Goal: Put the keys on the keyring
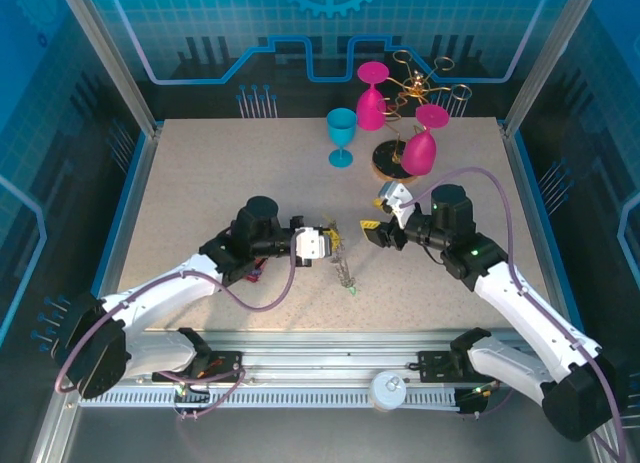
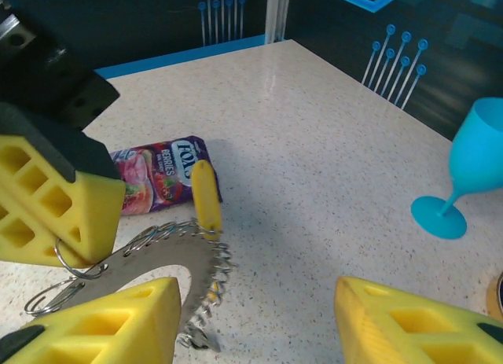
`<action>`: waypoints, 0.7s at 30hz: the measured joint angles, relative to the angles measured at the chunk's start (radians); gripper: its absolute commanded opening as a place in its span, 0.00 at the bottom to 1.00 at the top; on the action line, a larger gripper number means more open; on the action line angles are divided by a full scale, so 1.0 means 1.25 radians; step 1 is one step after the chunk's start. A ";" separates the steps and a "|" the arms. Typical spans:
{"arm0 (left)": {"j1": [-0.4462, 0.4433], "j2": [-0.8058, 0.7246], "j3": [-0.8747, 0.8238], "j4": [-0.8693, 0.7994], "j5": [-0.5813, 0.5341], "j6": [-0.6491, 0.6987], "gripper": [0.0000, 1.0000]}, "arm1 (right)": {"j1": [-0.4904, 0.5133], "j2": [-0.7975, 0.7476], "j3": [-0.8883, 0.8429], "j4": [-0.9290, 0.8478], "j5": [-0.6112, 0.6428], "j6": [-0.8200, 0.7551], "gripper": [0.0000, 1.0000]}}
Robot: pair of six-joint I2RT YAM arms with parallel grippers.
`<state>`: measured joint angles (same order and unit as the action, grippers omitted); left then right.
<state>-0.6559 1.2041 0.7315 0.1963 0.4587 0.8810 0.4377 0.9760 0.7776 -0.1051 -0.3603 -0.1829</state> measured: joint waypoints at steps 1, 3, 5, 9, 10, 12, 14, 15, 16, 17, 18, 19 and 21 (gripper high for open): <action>0.000 0.000 -0.006 0.009 -0.008 0.015 0.00 | 0.000 0.000 -0.005 0.005 0.007 0.009 0.54; 0.000 0.000 -0.012 0.022 -0.023 0.046 0.00 | 0.000 0.000 -0.012 0.010 0.013 0.026 0.53; 0.000 0.000 -0.012 0.034 -0.030 0.065 0.00 | 0.000 -0.001 -0.016 0.017 0.013 0.036 0.53; 0.000 0.000 -0.012 0.055 -0.035 0.086 0.00 | 0.000 -0.001 -0.020 0.027 0.010 0.042 0.53; 0.000 0.000 -0.012 0.058 -0.036 0.091 0.00 | 0.000 -0.001 -0.020 0.027 0.010 0.042 0.53; 0.000 0.000 -0.012 0.063 -0.036 0.094 0.00 | 0.000 -0.001 -0.020 0.031 0.010 0.042 0.53; 0.000 0.000 -0.012 0.063 -0.038 0.096 0.00 | 0.000 -0.001 -0.020 0.032 0.010 0.042 0.53; 0.000 0.000 -0.012 0.063 -0.038 0.096 0.00 | 0.000 -0.001 -0.020 0.032 0.010 0.042 0.53; 0.000 0.000 -0.012 0.063 -0.039 0.096 0.00 | 0.000 -0.001 -0.020 0.032 0.010 0.042 0.53; 0.000 0.000 -0.012 0.063 -0.041 0.096 0.00 | 0.000 -0.001 -0.020 0.032 0.010 0.042 0.53; 0.000 0.000 -0.012 0.064 -0.042 0.096 0.00 | 0.000 -0.001 -0.020 0.032 0.010 0.042 0.53; 0.000 0.000 -0.012 0.064 -0.042 0.096 0.00 | 0.000 -0.001 -0.020 0.032 0.009 0.042 0.52; 0.000 0.000 -0.012 0.065 -0.043 0.096 0.00 | 0.000 -0.001 -0.020 0.032 -0.001 0.034 0.50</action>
<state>-0.6559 1.2041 0.7166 0.2771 0.4046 1.0008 0.4374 0.9752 0.7532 -0.0654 -0.3611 -0.1402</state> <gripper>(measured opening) 0.050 0.512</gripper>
